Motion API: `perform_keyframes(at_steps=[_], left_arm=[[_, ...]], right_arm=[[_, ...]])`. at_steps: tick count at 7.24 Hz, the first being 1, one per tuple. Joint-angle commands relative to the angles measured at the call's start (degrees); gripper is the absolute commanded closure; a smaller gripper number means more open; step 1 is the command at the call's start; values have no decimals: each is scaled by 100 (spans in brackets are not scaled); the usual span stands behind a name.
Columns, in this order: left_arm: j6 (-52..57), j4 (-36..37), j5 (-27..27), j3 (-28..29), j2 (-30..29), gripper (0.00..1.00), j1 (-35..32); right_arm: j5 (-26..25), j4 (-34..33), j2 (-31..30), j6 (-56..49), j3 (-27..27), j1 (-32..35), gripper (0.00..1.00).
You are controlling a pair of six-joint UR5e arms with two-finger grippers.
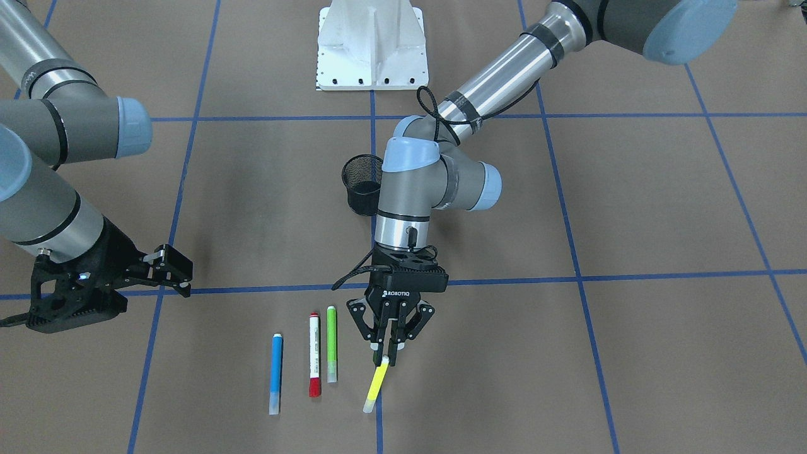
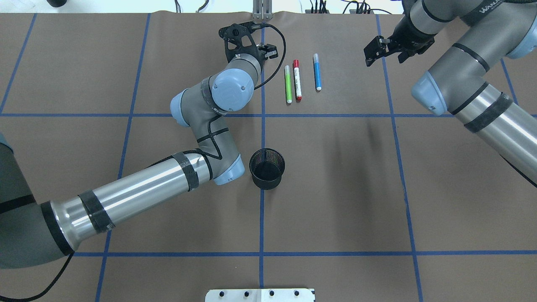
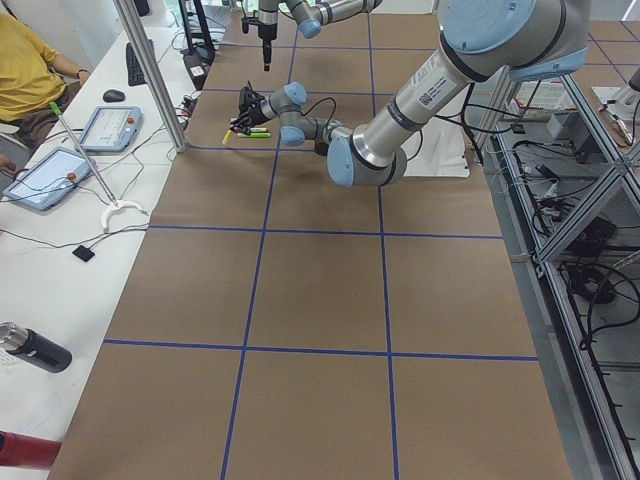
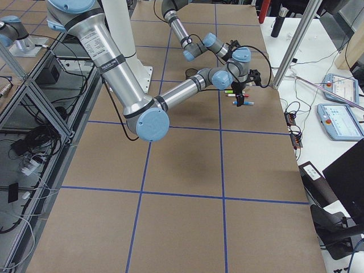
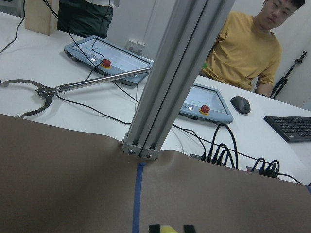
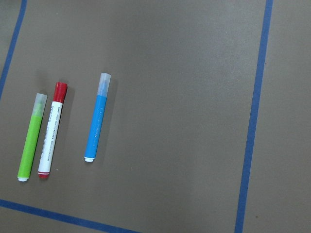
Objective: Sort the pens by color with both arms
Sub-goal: 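Lower the yellow highlighter beside the green highlighter with the left gripper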
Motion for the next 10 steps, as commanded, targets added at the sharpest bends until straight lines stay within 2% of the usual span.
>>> perform_keyframes(at_steps=[1,4,8,9,10], left_arm=[[0,-10,1,-30,7,82,121],[0,-10,1,-48,16,67,148],[9,-10,-8,-57,25,66,148],[26,-2,-43,-135,34,59,148],[61,7,-78,-231,60,31,148]], right_arm=[[-4,0,-3,-1,-6,-3,1],[-4,0,-3,-1,-15,-3,1],[-4,0,-3,-1,-15,-3,1],[-4,0,-3,-1,-15,-3,1],[-4,0,6,-1,-15,-3,1]])
